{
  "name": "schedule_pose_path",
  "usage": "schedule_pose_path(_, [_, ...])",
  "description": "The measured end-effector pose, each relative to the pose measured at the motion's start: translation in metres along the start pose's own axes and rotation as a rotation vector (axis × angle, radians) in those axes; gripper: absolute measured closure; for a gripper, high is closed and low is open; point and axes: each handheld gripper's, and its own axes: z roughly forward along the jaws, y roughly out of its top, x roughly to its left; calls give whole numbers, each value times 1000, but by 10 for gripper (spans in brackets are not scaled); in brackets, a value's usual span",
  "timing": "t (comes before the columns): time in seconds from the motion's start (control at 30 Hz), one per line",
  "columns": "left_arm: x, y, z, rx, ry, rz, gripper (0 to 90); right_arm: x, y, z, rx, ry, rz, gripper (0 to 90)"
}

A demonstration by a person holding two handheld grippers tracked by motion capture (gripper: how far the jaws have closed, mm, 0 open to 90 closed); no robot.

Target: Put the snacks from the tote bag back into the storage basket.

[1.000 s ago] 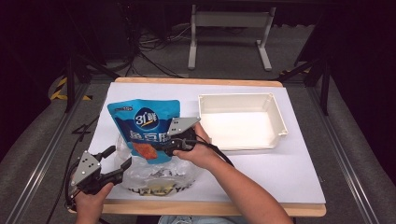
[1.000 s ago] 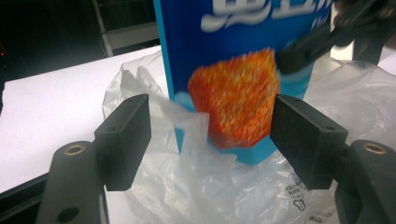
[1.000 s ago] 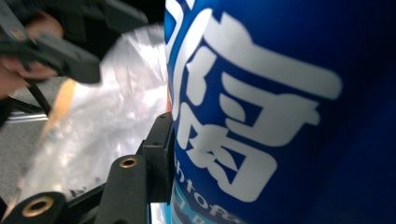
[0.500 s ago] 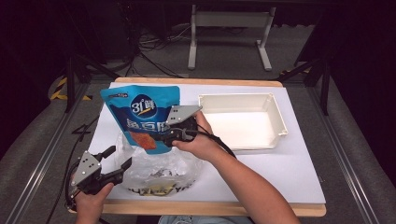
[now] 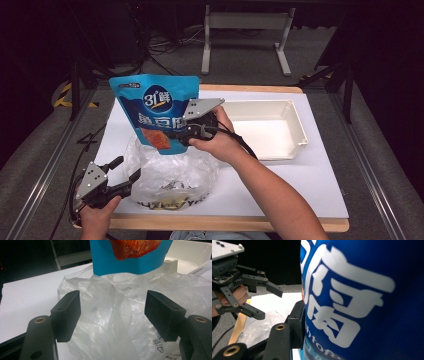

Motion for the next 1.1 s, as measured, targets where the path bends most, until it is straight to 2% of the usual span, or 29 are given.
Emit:
schedule_pose_path(0.43, [1,0,-1,1,5,0,302,-3,9,-10,3,-6,-17,524])
schedule_pose_path(0.63, [1,0,0,0,5,-1,302,-7,9,-16,-5,-3,-10,523])
schedule_pose_path(0.83, [1,0,0,1,6,-3,302,-15,8,-28,-5,-22,-7,521])
schedule_pose_path(1.1, [1,-1,0,5,9,-6,301,-32,2,-50,-6,-77,5,518])
